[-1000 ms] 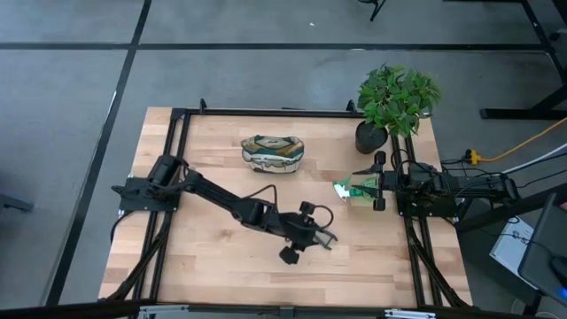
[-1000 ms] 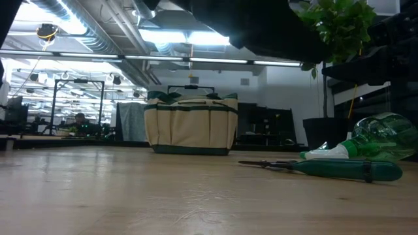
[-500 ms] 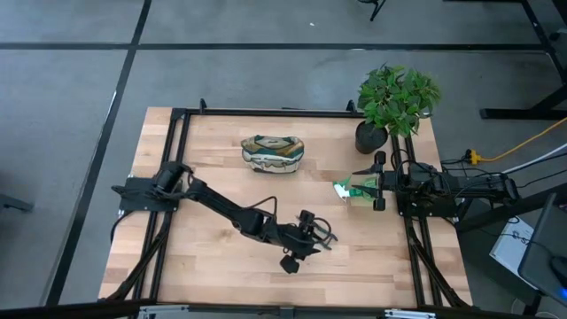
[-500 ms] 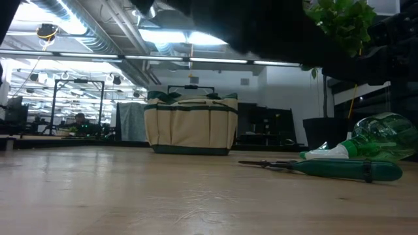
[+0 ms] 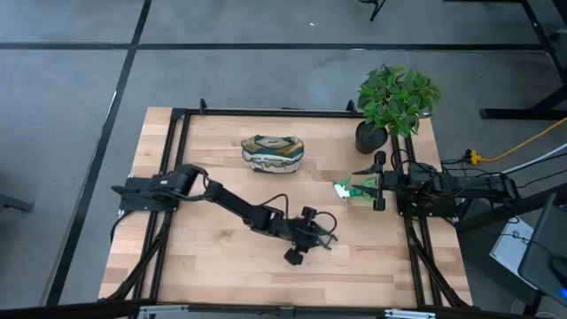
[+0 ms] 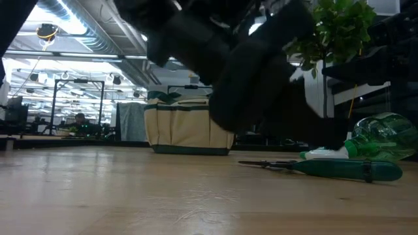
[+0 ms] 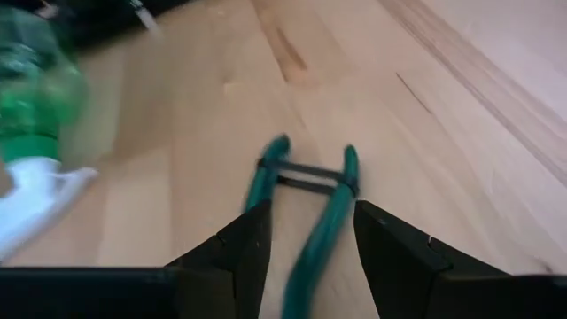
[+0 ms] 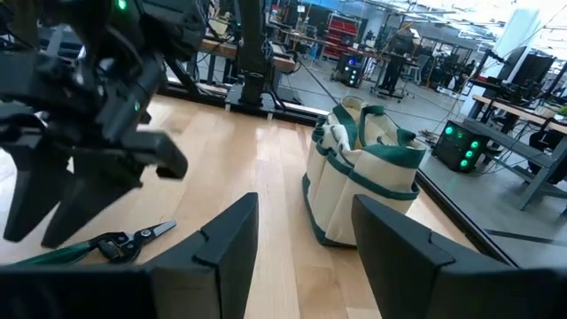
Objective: Pick & Place Garden tools in Gardening bag
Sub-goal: Put the green shear scissors into the light brown gardening bag
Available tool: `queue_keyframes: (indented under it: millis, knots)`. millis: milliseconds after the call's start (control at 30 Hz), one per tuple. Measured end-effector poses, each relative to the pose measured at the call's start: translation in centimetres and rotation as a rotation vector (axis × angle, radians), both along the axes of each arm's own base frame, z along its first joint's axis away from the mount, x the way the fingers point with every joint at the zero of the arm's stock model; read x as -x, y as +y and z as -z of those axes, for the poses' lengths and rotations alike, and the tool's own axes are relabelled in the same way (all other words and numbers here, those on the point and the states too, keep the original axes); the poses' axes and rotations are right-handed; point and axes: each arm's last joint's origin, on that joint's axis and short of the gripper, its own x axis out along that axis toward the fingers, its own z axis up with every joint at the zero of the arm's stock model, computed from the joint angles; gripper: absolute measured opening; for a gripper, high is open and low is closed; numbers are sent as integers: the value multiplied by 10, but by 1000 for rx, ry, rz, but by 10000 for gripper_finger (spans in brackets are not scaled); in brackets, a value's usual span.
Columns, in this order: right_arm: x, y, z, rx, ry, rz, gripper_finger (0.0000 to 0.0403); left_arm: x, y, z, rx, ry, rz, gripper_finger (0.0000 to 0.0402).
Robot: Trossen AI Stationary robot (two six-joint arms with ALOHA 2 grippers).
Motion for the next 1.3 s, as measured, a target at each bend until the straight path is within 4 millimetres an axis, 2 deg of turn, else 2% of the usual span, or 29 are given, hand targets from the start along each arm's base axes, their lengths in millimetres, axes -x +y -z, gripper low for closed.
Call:
queue_keyframes:
  millis: [133, 300, 467, 767, 1000, 1300]
  knots:
    - [0, 0, 0, 0, 0, 0, 186, -2, 4, 18, 56, 49, 17, 157]
    - [0, 0, 0, 0, 0, 0, 186, -4, 4, 32, 63, 55, 10, 157]
    - [0, 0, 0, 0, 0, 0, 186, -4, 4, 32, 73, 56, 8, 136]
    - [0, 0, 0, 0, 0, 0, 186, -4, 3, 32, 78, 58, 15, 27]
    - [0, 0, 0, 0, 0, 0, 186, -3, 3, 31, 95, 57, -23, 27]
    - [0, 0, 0, 0, 0, 0, 186, 0, 9, 19, 30, 68, -104, 27]
